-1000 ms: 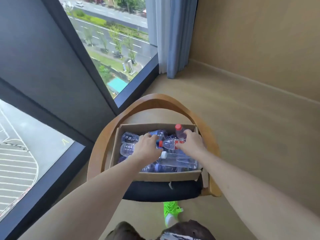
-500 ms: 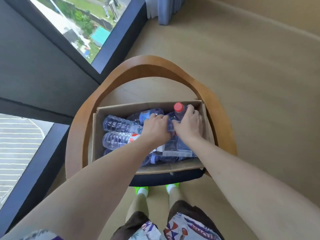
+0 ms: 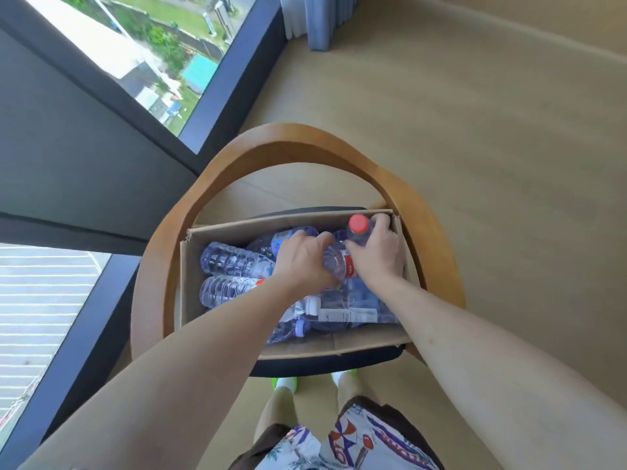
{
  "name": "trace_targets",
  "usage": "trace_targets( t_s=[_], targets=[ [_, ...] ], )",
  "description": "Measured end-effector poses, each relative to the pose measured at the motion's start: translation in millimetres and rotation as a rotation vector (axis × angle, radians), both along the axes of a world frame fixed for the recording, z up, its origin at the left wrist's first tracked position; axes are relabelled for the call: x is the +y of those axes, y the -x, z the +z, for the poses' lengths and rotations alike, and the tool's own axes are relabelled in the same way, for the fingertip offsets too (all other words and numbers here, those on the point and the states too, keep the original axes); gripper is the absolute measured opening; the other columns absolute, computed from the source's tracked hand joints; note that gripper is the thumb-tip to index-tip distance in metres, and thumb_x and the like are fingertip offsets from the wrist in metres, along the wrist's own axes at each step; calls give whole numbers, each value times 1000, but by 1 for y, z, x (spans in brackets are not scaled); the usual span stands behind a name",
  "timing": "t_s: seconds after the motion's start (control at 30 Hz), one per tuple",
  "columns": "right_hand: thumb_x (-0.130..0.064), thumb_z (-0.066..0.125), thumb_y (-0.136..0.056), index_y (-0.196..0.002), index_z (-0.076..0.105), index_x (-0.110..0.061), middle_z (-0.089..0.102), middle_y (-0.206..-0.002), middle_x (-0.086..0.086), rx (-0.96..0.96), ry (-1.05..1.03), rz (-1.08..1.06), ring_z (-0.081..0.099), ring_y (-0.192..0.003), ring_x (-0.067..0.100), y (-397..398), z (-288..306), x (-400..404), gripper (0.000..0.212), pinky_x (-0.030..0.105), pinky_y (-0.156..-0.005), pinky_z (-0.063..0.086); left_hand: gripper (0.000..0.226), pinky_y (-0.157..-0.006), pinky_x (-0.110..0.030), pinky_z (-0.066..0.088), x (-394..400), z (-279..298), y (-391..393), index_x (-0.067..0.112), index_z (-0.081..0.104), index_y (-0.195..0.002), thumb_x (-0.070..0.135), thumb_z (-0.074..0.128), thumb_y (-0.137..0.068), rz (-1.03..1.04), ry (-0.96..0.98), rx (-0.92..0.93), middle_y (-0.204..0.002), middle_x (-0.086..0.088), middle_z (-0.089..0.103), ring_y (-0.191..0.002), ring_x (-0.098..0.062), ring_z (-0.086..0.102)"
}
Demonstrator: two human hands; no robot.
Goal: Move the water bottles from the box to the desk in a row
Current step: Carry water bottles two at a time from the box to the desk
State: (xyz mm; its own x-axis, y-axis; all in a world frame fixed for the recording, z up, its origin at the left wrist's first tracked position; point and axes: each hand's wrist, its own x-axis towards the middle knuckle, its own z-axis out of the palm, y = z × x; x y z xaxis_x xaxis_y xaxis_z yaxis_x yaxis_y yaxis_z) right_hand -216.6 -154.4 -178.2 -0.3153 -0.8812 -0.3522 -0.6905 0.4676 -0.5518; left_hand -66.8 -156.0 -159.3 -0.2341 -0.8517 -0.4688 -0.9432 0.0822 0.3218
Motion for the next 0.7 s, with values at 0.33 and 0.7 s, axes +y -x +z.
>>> trace_targets(
  t_s=[0.33,0.7],
  targets=[
    [-40,81,-80,-114,54,-18,71,-106,4,-134,41,-39,66,-95,29,14,50,-9,49,37,-78,53,49,-63,-18,46,-23,74,0,32,73,-91,37,95,-49,549,-63,446,-77,16,71,-74,0,66],
    [-41,79,-67,-91,65,-25,70,-88,-4,-755,357,-285,65,-81,16,18,200,-34,32,33,-77,51,35,-74,-38,60,-58,207,0,9,68,-113,29,75,-84,915,-339,1164,-92,-9,78,-77,-21,76]
  ],
)
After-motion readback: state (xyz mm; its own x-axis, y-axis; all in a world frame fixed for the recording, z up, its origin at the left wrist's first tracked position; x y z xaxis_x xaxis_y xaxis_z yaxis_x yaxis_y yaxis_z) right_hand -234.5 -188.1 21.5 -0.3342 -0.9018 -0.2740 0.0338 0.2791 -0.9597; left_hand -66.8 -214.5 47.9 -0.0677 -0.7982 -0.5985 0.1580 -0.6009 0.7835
